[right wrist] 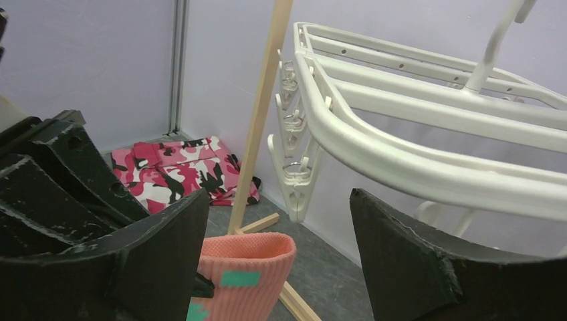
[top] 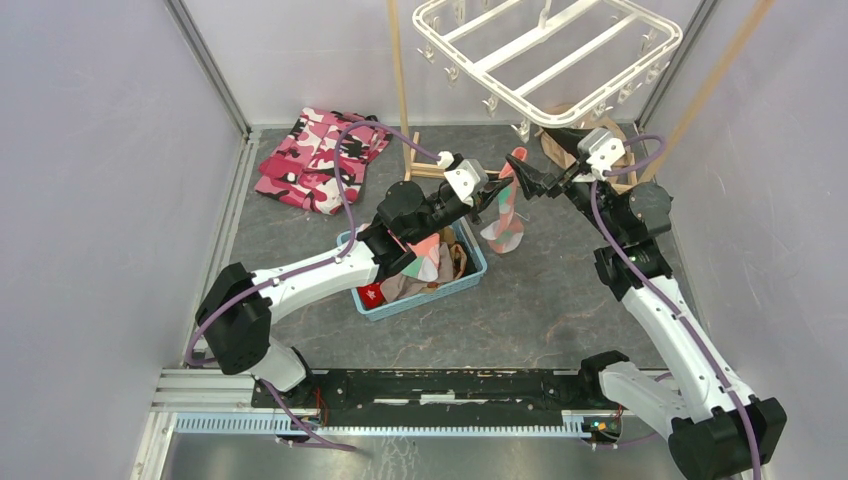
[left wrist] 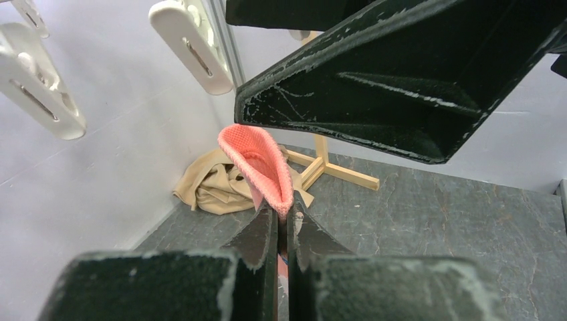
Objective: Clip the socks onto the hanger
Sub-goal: Open the clamp at the hanger.
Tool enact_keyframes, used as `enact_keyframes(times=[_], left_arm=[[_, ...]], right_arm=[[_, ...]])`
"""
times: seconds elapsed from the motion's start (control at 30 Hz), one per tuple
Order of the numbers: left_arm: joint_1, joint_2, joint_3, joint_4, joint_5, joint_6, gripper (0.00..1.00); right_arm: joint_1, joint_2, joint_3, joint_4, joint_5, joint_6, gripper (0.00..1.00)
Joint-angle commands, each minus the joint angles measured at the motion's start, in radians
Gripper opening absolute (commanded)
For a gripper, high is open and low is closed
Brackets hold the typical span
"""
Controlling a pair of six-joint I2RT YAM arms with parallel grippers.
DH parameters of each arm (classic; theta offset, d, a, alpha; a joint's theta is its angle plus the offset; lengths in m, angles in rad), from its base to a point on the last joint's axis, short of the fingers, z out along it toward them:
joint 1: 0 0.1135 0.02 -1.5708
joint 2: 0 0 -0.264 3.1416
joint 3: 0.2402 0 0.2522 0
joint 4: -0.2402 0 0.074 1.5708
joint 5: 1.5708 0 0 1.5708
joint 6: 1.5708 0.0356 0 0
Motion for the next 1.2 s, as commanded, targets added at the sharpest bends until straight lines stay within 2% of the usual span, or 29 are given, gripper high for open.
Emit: enact_keyframes(times=[0.0, 0.6, 1.17], left_arm=[[0.005, -0.007, 0.009, 0.071, -0.004, -0.036, 0.02], [0.006, -0.005, 0.007, 0.068, -0.008, -0.035, 0.02], [0.008, 0.001, 0.013, 0.064, -0.005, -0.036, 0.02]], right_arm=[[0.010, -0.004, -0.019, 0.068, 0.072, -0.033, 0.84], [0.046, 0.061, -0.016, 0.223, 0.093, 0.002, 0.84], [0.074, 0.108, -0.007, 0.320, 0.158, 0.049, 0.78]])
